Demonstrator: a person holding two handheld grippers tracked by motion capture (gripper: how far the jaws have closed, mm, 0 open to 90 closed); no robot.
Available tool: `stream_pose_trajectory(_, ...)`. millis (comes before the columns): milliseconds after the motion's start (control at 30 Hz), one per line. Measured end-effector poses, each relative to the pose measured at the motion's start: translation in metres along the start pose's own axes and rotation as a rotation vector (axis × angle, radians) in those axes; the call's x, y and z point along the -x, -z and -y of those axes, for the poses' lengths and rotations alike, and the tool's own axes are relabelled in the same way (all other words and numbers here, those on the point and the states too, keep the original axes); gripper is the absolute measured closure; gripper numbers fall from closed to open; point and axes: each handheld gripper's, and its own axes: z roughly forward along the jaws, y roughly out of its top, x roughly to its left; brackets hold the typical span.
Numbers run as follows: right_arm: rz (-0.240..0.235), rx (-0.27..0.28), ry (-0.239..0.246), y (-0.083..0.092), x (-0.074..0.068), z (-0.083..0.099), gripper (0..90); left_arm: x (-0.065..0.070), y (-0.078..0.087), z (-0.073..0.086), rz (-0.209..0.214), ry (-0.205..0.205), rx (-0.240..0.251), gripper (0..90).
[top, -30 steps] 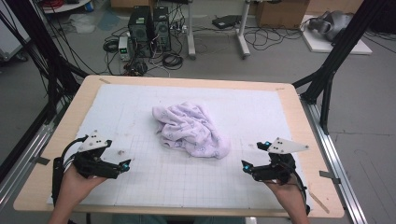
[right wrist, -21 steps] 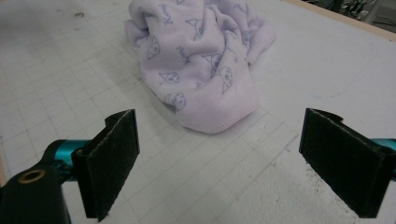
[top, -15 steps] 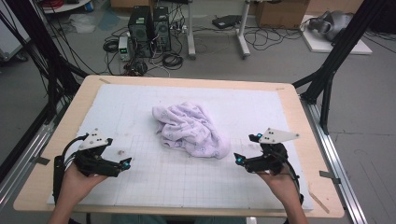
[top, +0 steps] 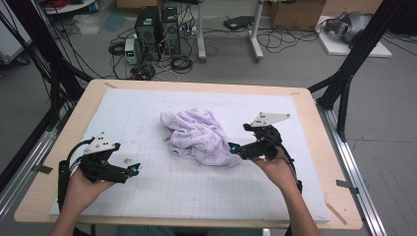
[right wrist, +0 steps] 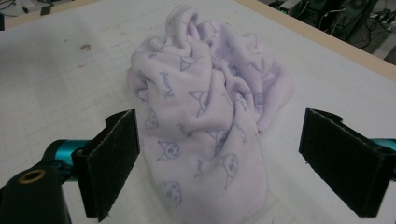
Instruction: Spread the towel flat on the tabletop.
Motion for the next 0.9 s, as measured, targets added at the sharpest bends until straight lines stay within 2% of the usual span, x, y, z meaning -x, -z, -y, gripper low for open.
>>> stream_pose_trajectory(33, 0.000, 0.000, 0.000, 0.000, 0.000, 0.000, 11.6, 0.000, -0.001, -0.001, 0.000, 0.000, 0.002, 1.8)
stream_pose_trajectory(133, -0.026, -0.016, 0.007, -0.015, -0.001, -0.009, 14.4, 0.001, -0.004, -0.004, 0.004, 0.006, 0.012, 1.8)
stream_pose_trajectory(200, -0.050, -0.035, 0.001, -0.033, -0.001, -0.013, 15.9, 0.003, -0.008, -0.005, 0.014, 0.008, 0.017, 1.9)
stream_pose_trajectory(233, -0.050, -0.035, 0.001, -0.033, -0.001, -0.013, 15.9, 0.003, -0.008, -0.005, 0.014, 0.008, 0.017, 2.1)
stream_pose_trajectory(267, -0.063, -0.065, 0.003, -0.046, -0.001, -0.012, 16.6, 0.003, -0.009, -0.006, 0.020, 0.005, 0.014, 3.1)
stream_pose_trajectory(300, -0.063, -0.065, 0.003, -0.046, -0.001, -0.012, 16.6, 0.004, -0.009, -0.006, 0.026, 0.006, 0.017, 3.1)
stream_pose_trajectory(400, -0.086, -0.107, -0.006, -0.064, 0.000, -0.010, 19.9, 0.005, -0.011, -0.006, 0.028, 0.005, 0.018, 3.5)
stream_pose_trajectory(433, -0.099, -0.107, -0.022, -0.073, 0.001, -0.008, 20.6, 0.004, -0.012, -0.006, 0.029, 0.006, 0.016, 3.5)
stream_pose_trajectory(467, -0.099, -0.107, -0.022, -0.073, 0.001, -0.008, 20.6, 0.004, -0.012, -0.006, 0.029, 0.006, 0.016, 3.5)
stream_pose_trajectory(533, -0.133, -0.117, -0.037, -0.088, 0.000, -0.007, 25.9, 0.004, -0.013, -0.006, 0.031, 0.012, 0.017, 3.5)
stream_pose_trajectory(633, -0.132, -0.132, -0.027, -0.097, -0.002, -0.006, 28.6, 0.005, -0.013, -0.006, 0.033, 0.012, 0.018, 3.5)
stream_pose_trajectory(700, -0.121, -0.158, -0.022, -0.108, -0.004, -0.004, 39.1, 0.005, -0.012, -0.005, 0.037, -0.003, 0.021, 8.0)
stream_pose_trajectory(733, -0.121, -0.158, -0.022, -0.108, -0.004, -0.004, 39.1, 0.005, -0.012, -0.005, 0.042, 0.002, 0.028, 8.0)
stream_pose_trajectory(833, -0.137, -0.175, -0.011, -0.112, -0.004, 0.000, 61.1, 0.006, -0.012, -0.004, 0.049, -0.003, 0.030, 9.7)
stream_pose_trajectory(867, -0.143, -0.176, -0.008, -0.111, -0.004, 0.000, 65.8, 0.006, -0.012, -0.004, 0.050, 0.001, 0.033, 11.2)
stream_pose_trajectory(900, -0.165, -0.156, 0.008, -0.106, -0.003, -0.003, 70.6, 0.007, -0.011, -0.004, 0.052, 0.002, 0.034, 12.4)
